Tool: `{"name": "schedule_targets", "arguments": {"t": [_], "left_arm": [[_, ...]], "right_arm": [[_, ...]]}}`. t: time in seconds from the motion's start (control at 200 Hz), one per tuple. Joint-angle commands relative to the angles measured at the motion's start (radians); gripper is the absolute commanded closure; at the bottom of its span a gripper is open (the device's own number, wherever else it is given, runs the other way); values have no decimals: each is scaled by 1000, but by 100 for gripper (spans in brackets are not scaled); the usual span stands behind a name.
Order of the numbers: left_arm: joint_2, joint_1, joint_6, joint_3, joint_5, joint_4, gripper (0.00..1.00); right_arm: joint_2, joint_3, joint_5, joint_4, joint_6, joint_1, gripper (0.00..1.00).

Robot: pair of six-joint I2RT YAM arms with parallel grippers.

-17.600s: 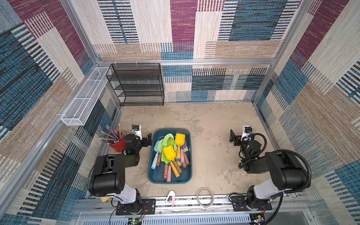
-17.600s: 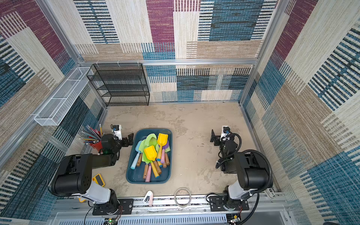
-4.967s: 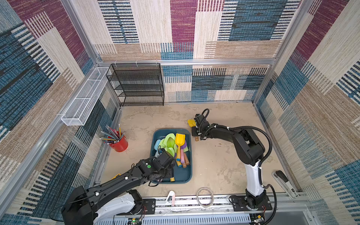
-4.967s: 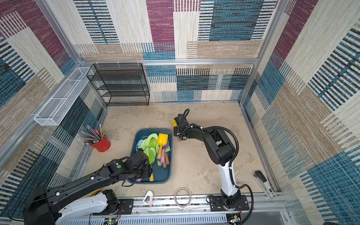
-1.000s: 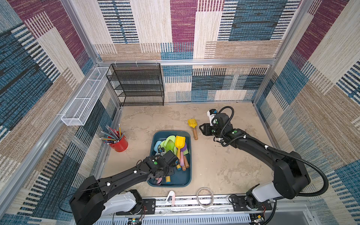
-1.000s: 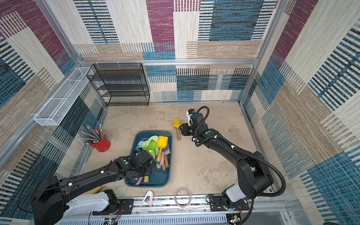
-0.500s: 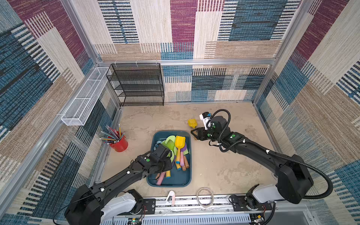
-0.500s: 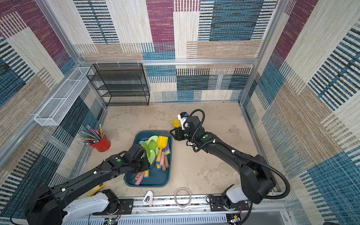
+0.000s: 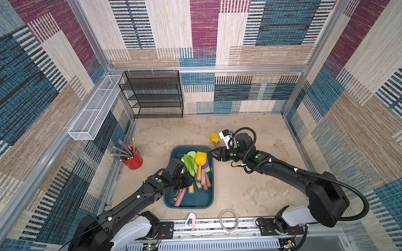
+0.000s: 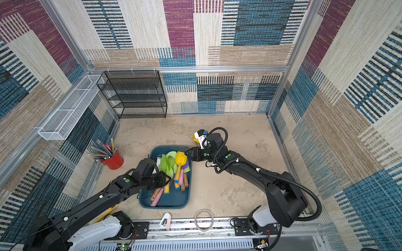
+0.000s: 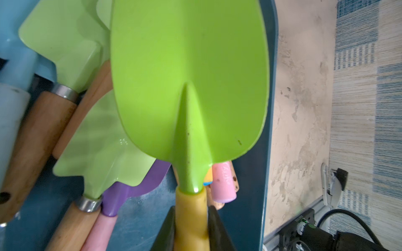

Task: Take the shovel out of the storage box
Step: Pick up the shovel from the storage box, then place the shovel at the center of the board.

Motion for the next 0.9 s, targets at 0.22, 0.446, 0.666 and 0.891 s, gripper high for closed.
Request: {"name": "schedule_targets", "arguments": {"t": [0.22, 0.446, 0.666, 0.891], "left_arm": [[-40, 41, -44, -83, 146, 231, 82], [-53, 61, -64, -114, 195, 307, 82], [-67, 89, -98, -155, 252, 402, 82], [-77, 112, -148, -219, 301, 572, 82]], "right_arm": [[15, -41, -163, 146, 95, 21, 46], [15, -67, -219, 177, 121, 27, 43], [21, -82, -254, 207, 153, 30, 40], [52, -119, -320, 298, 233, 52, 38]]}}
